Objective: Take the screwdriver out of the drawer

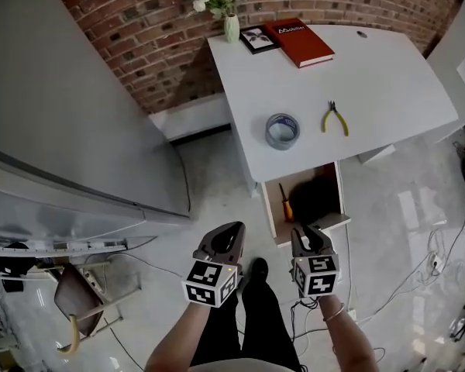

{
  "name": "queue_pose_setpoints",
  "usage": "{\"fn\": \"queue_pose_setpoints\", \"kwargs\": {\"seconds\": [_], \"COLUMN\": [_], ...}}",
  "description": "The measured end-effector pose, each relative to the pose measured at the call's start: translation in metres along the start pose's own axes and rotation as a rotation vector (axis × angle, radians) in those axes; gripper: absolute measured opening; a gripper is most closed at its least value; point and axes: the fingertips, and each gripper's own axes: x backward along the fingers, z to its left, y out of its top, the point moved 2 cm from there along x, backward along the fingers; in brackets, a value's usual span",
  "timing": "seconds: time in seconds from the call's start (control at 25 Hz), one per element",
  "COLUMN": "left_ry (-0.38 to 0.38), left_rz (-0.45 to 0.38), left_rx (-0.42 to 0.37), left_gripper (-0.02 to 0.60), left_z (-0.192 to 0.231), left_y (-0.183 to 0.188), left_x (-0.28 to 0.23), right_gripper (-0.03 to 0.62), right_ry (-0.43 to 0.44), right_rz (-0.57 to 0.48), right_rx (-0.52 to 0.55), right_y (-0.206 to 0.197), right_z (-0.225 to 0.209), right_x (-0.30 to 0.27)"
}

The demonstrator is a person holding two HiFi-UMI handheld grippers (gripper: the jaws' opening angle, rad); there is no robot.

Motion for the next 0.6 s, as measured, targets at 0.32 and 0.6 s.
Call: {"fn": "queue_pose_setpoints", "kwargs": {"seconds": [0.32,0.6], "left_ry": [0.072,0.129], "left_rz": [0.036,0.03], "left_rx": [0.046,0.105], "left_gripper": [-0.008,-0.008], "left_z": [0.016,0.029], "left_y": [-0.032,-0.052], "left_x": [-0.012,-0.02], "right_gripper": [0.092,0.092], "right_ry": [0.041,0.076], "right_rz": [0.102,0.198], "right_rx": [0.046,0.064], "right_y": [-0.02,-0.04], "right_z": [-0.015,-0.028], "right_x": [-0.06,-0.111]}}
